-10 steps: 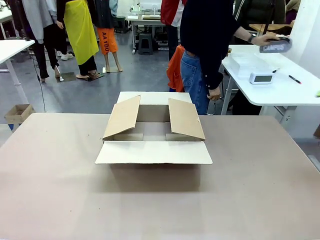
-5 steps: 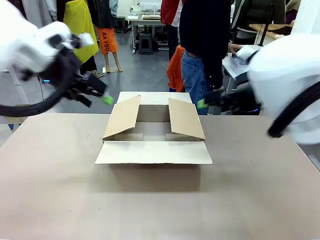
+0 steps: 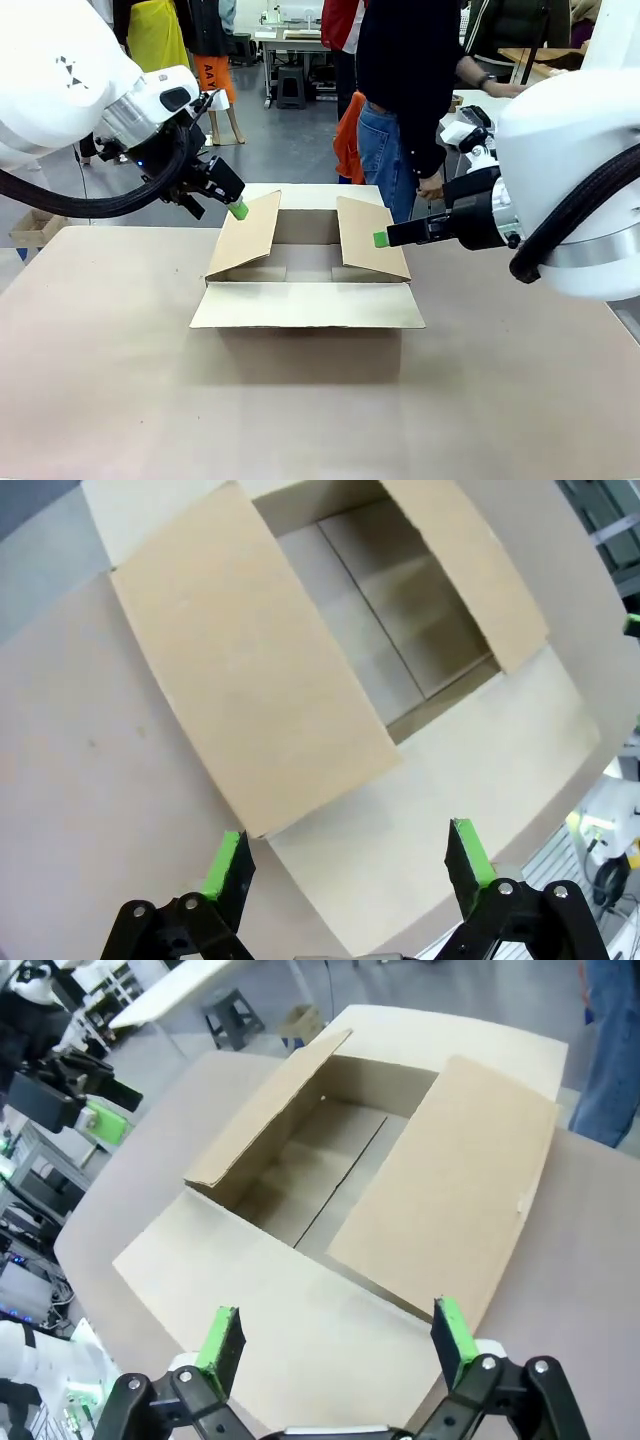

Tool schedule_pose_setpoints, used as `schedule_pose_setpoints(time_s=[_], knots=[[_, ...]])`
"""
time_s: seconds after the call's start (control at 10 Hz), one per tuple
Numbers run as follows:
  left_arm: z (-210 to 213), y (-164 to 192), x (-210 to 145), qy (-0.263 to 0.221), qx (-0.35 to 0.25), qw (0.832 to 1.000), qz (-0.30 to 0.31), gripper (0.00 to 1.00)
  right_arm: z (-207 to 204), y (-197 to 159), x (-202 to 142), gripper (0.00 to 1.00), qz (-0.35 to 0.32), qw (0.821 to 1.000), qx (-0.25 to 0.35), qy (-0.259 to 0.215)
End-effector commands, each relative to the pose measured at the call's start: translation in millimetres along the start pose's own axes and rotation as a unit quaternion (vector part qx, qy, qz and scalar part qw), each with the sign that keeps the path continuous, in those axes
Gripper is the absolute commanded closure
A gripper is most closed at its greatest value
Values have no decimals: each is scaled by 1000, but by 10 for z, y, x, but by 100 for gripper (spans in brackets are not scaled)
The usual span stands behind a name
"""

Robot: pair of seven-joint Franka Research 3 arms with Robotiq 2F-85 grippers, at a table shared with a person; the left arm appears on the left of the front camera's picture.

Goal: Pack the gift set into the box.
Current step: Place both hands on the side flaps of the Package Box and spread them outward.

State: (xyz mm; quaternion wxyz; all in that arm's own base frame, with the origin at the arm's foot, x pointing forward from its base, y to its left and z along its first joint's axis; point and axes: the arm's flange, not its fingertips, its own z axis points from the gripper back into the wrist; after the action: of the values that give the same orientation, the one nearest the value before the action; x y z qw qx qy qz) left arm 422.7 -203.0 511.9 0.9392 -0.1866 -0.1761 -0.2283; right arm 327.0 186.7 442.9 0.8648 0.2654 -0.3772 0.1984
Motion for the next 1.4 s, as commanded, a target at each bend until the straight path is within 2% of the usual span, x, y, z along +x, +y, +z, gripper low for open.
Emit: schedule_pose_setpoints(time_s=[0.0,0.1,0.3,0.6,0.8,1.0,1.3], knots=[[50,-28,-76,-13,-2,1000,5,0,8,159,-4,0,-28,999,-17,-7],[0,0,0,0,0,1000,0,0,8,159,-4,0,-28,999,-17,-7],[-298,-264,488,48,50,998,4,0,8,159,-4,0,-28,999,-17,-7],[-827,-443,1192,118,135,983,49,0,8,159,-4,0,-28,999,-17,-7],[-993,-491,1384,116,185,973,71,0,8,159,-4,0,-28,999,-17,-7],[-1165,-487,1516,140,230,959,91,0,8,159,-4,0,-28,999,-17,-7],[-1506,-378,1637,167,256,946,105,0,8,159,-4,0,-28,999,-17,-7]])
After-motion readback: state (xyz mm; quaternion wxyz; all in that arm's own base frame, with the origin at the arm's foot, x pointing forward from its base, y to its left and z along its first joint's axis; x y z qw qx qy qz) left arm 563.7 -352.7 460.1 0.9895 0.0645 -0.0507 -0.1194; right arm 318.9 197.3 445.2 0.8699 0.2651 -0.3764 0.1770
